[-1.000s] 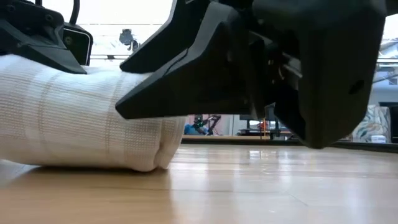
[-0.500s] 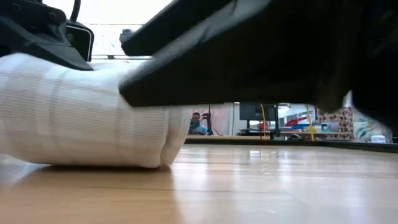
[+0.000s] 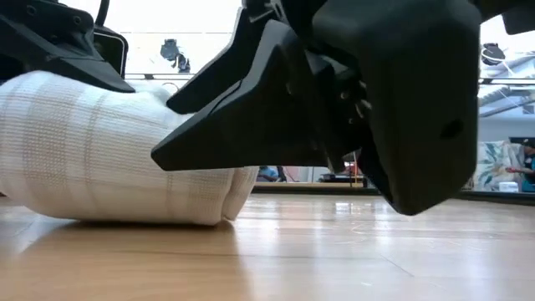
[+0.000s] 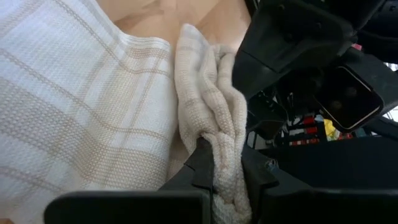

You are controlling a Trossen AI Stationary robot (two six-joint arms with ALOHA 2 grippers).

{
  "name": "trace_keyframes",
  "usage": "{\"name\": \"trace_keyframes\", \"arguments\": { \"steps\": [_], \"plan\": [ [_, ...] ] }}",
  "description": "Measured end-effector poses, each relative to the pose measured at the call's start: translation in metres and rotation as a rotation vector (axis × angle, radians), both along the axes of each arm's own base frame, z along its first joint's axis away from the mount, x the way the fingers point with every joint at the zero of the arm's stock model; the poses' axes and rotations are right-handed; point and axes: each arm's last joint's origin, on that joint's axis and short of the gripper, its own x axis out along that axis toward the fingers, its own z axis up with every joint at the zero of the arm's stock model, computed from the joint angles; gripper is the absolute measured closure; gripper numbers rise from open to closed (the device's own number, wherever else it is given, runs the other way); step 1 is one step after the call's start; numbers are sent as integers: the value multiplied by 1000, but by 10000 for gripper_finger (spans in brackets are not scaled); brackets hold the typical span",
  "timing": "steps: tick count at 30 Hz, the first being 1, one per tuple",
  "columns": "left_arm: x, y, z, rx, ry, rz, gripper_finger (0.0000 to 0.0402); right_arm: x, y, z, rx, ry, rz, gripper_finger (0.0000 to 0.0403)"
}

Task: Roll towel
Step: Roll the brown checkered towel

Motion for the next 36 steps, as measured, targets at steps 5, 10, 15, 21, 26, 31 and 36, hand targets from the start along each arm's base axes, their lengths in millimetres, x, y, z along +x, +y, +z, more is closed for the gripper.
{"name": "trace_keyframes", "arguments": {
  "steps": [5,10,15,21,26,31,36],
  "plan": [
    [0,1,0,3,2,19,371,6,-12,-1,10,9,-27,124],
    [0,3,-4,3,38,40,371,14,-26,-4,45,61,15,124],
    [-1,4,-5,0,55,55,371,18,-36,-6,69,96,19,124],
    [-1,4,-7,0,66,61,371,23,-46,-7,95,116,46,124],
    [-4,7,-12,14,120,99,371,28,-64,-11,177,182,55,124],
    [-4,7,-13,6,128,118,369,31,-75,-12,247,224,61,125],
    [-5,9,-14,33,128,138,323,33,-88,-14,339,284,37,154]
  ]
}}
